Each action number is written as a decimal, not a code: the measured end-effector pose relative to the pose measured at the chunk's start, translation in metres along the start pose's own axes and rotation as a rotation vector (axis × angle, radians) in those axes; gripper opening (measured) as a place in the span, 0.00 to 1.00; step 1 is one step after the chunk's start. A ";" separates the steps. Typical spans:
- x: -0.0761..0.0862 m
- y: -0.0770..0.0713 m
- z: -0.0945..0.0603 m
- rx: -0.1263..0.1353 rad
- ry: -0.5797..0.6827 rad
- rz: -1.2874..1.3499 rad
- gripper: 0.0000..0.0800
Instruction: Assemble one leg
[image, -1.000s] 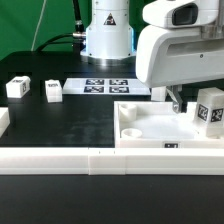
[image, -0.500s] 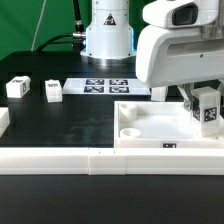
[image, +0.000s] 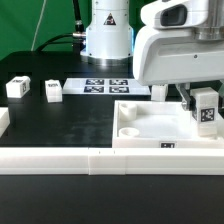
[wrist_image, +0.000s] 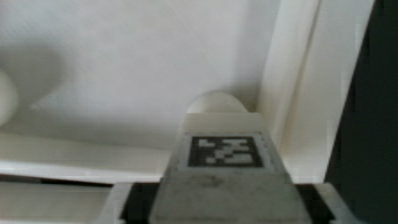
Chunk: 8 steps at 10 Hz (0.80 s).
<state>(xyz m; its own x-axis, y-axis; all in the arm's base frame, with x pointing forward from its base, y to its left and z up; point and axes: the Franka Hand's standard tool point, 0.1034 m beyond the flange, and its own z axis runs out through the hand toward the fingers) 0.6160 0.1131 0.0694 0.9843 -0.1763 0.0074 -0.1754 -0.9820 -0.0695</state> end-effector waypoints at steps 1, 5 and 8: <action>0.000 -0.001 0.001 0.008 0.002 0.146 0.36; -0.004 -0.008 0.003 0.014 -0.002 0.591 0.36; -0.004 -0.009 0.003 0.022 -0.011 0.851 0.36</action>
Offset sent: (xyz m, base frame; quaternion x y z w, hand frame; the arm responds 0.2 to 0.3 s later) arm -0.0067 0.0047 -0.0096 -0.0072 -0.0116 0.3489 0.9370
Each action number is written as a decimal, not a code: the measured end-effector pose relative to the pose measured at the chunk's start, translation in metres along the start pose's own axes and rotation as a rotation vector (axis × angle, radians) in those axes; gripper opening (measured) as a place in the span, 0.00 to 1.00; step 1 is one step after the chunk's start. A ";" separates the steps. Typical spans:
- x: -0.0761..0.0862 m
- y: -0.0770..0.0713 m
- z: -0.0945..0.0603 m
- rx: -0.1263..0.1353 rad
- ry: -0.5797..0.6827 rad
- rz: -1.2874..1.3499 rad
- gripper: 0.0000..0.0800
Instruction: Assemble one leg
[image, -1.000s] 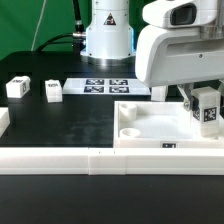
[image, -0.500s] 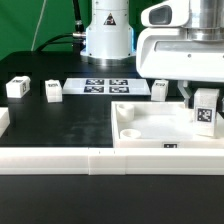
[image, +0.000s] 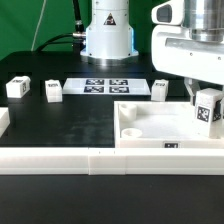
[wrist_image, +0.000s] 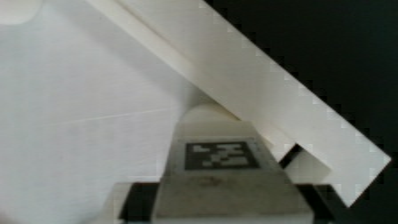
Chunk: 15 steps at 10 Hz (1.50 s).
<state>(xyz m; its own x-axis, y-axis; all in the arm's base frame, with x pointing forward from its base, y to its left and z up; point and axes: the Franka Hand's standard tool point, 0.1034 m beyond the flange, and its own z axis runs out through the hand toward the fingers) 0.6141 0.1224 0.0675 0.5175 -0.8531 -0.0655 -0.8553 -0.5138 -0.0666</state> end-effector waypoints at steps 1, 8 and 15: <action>0.000 0.000 0.000 0.001 -0.002 0.026 0.36; -0.002 -0.003 -0.001 0.011 -0.015 0.046 0.77; 0.000 -0.006 -0.004 -0.017 0.027 -0.825 0.81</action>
Offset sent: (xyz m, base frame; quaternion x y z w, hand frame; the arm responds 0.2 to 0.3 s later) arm 0.0000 0.0000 0.0000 0.0000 0.0000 0.1593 0.9872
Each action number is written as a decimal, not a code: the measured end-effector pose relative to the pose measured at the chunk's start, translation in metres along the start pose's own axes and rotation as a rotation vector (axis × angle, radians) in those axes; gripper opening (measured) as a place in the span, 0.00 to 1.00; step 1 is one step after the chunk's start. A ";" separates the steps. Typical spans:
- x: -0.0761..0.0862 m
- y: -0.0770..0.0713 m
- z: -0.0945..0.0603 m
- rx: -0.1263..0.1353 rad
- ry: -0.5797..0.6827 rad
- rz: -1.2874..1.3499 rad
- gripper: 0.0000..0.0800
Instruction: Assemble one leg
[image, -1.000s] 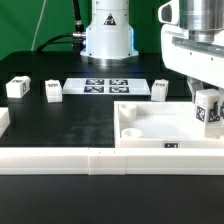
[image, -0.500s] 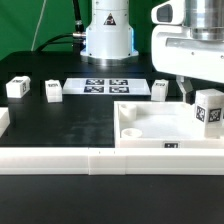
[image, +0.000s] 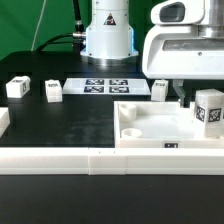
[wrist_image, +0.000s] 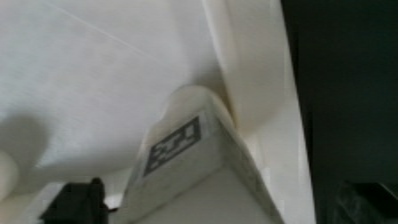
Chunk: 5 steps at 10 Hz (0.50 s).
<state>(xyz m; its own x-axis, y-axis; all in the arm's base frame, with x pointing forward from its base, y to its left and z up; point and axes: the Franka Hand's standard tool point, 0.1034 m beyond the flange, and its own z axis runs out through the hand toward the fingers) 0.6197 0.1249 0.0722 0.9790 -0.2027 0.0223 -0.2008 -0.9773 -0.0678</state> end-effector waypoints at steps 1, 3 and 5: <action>0.000 0.001 0.000 -0.010 0.003 -0.131 0.81; 0.001 0.000 0.000 -0.023 0.005 -0.276 0.81; 0.001 0.003 0.000 -0.025 0.004 -0.388 0.65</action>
Offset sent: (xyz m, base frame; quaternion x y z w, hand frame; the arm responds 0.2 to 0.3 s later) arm -0.0050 0.0013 0.0024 0.0176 -0.0011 -0.2081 0.9779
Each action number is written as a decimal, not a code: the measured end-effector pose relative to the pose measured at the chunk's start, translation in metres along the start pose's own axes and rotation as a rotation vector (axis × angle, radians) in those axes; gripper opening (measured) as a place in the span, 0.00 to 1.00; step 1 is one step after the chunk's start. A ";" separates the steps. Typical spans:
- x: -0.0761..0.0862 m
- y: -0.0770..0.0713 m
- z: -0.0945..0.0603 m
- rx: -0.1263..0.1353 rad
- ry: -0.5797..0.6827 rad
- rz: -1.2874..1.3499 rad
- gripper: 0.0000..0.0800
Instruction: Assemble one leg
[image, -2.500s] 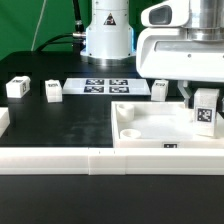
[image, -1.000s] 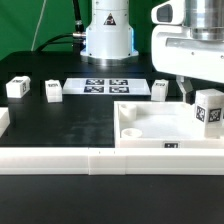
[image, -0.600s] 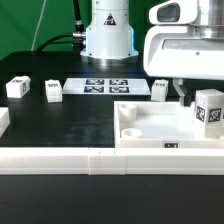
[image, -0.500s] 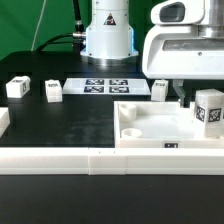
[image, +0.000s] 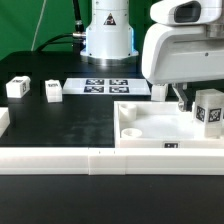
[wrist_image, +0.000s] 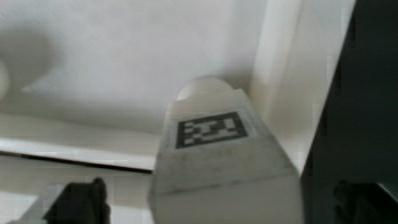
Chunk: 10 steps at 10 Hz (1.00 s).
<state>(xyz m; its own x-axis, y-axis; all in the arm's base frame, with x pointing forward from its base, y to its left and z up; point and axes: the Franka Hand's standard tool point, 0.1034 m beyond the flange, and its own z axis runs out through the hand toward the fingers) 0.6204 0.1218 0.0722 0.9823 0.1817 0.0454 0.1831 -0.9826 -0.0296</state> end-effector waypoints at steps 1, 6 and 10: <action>0.000 0.000 0.000 0.000 0.000 0.002 0.65; 0.000 0.000 0.000 0.001 0.000 0.030 0.36; -0.002 0.003 0.001 0.015 0.002 0.566 0.36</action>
Offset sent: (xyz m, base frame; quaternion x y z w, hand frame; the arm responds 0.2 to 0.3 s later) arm 0.0000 0.0000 0.0000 0.0000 0.0000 0.0000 1.0000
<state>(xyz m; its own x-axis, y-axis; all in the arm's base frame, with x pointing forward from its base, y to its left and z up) 0.6194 0.1187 0.0709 0.9275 -0.3733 0.0204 -0.3714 -0.9263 -0.0639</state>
